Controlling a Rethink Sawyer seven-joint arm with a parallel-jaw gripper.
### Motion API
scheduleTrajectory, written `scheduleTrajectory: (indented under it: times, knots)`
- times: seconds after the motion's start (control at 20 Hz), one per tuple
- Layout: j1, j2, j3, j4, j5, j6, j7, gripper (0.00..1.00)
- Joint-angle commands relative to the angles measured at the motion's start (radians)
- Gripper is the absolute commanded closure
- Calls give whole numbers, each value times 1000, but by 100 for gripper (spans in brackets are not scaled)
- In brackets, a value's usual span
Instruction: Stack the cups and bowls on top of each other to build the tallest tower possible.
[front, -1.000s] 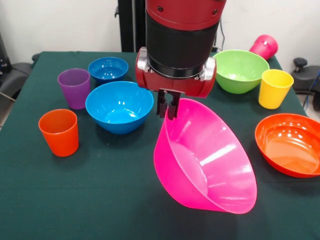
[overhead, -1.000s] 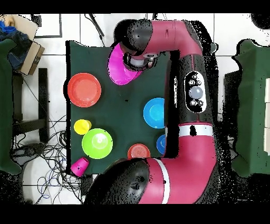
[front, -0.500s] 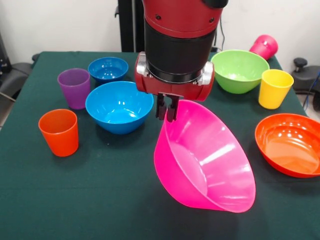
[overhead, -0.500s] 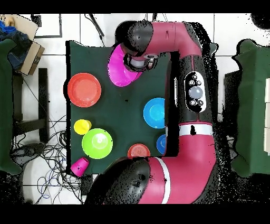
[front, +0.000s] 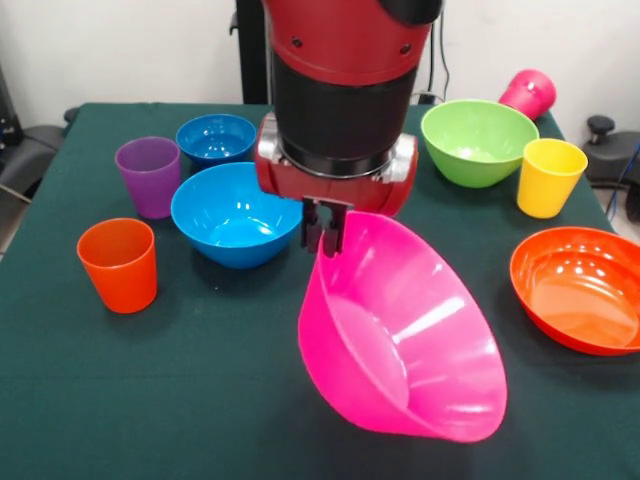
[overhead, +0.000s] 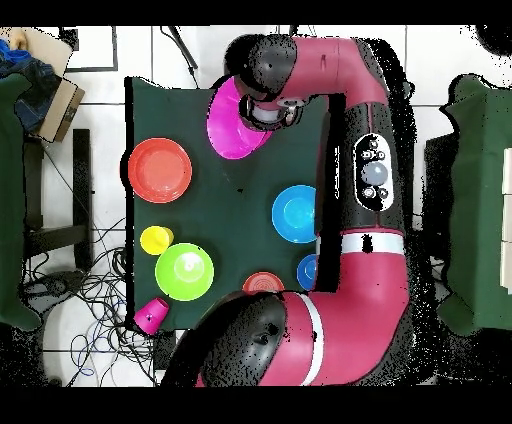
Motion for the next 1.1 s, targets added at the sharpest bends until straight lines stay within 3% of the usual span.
scheduleTrajectory:
  times: [0.05, 0.5, 0.8, 1.1]
  knots:
    - [3, 74, 47, -122, -71, 125, -322, 100]
    - [21, 78, 30, -164, -80, 155, -320, 100]
    - [37, 108, 43, -252, -103, 215, -347, 100]
    - [39, 110, 36, -260, -99, 216, -357, 100]
